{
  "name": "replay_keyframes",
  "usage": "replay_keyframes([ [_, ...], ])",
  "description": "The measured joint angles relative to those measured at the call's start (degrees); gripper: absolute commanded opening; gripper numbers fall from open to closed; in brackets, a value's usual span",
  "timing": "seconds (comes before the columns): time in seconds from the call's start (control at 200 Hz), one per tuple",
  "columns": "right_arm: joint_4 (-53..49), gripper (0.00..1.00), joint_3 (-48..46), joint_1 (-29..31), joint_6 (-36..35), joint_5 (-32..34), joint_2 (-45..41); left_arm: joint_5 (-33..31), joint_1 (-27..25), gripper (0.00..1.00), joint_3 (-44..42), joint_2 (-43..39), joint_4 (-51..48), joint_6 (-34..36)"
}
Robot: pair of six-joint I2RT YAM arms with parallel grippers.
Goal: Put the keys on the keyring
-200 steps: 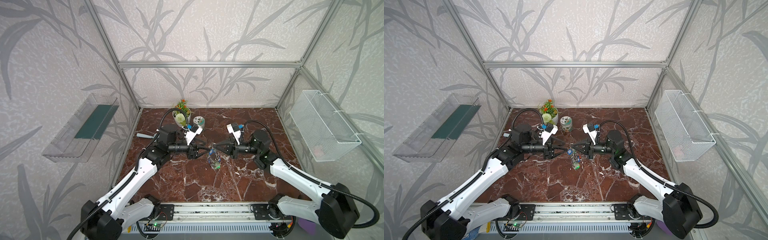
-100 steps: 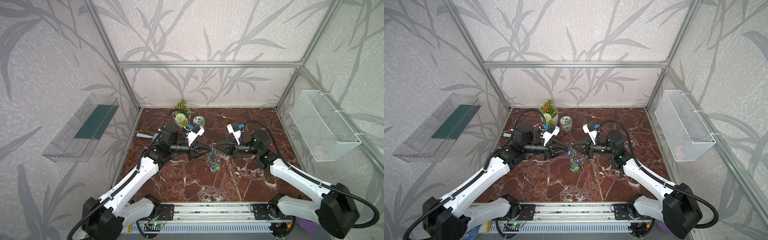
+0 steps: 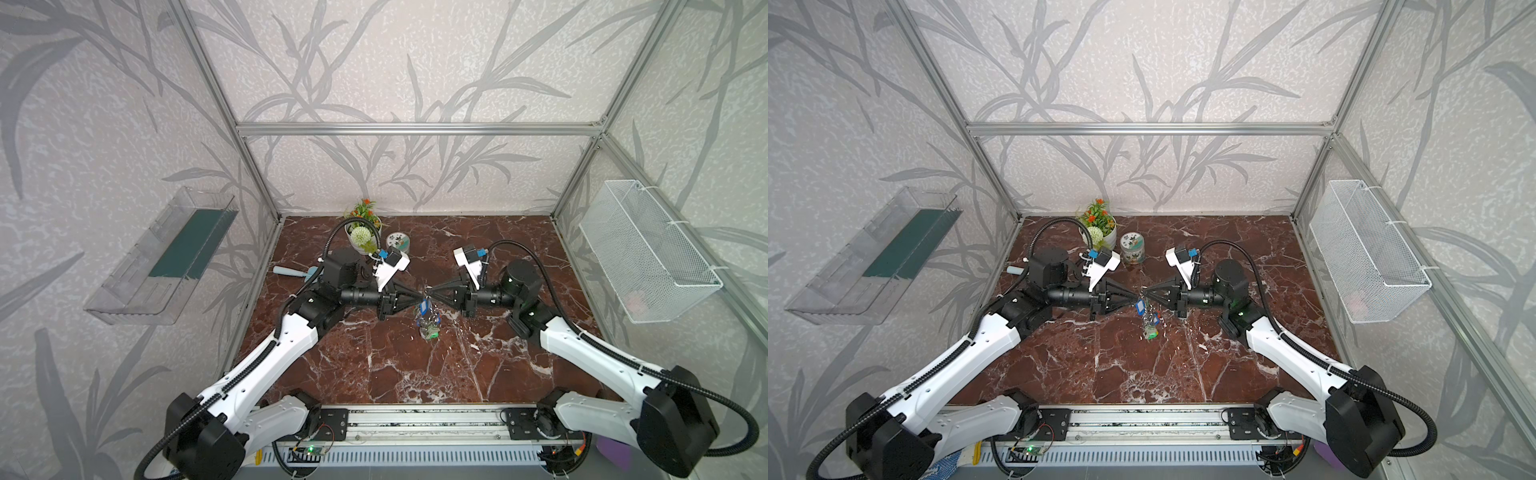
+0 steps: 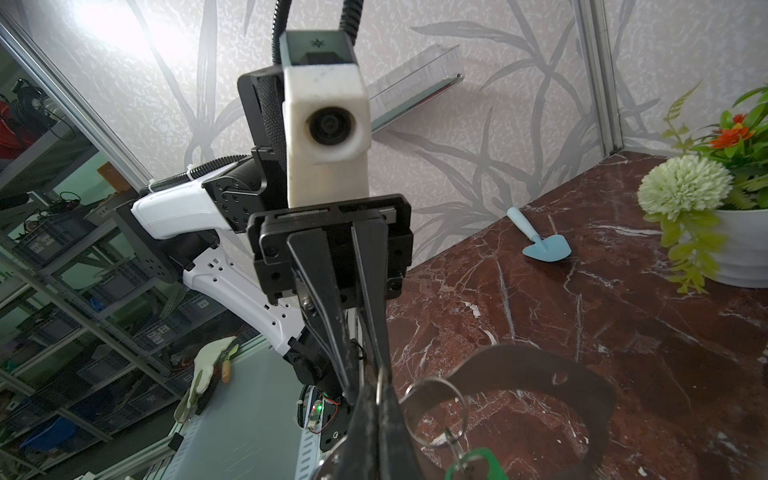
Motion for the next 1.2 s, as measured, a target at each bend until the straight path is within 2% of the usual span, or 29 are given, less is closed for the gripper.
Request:
replay_keyframes([
  [0.285, 0.1, 0.0, 0.0, 0.0, 0.2, 0.0, 0.0, -3.7, -1.5, 0.18, 1.2, -0.4, -3.7, 2.4],
  [0.565, 0.9, 0.0, 0.0, 0.0, 0.4, 0.0, 0.0, -5.6, -1.9, 0.15, 1.9, -0.4, -3.7, 3.1],
  [0.685, 0.9, 0.0, 0.0, 0.0, 0.4, 0.0, 0.1, -6.8, -2.0, 0.19, 3.0, -0.5, -3.9, 3.7],
  [0.8, 1.1, 0.0, 0.0, 0.0, 0.5, 0.0, 0.2, -8.1, -2.0, 0.15, 3.5, -1.4, -4.8, 4.4],
  [1.2, 1.3, 0.0, 0.0, 0.0, 1.0, -0.1, 0.2, -7.9, -3.7, 0.15, 6.3, -0.6, -8.0, 6.8],
])
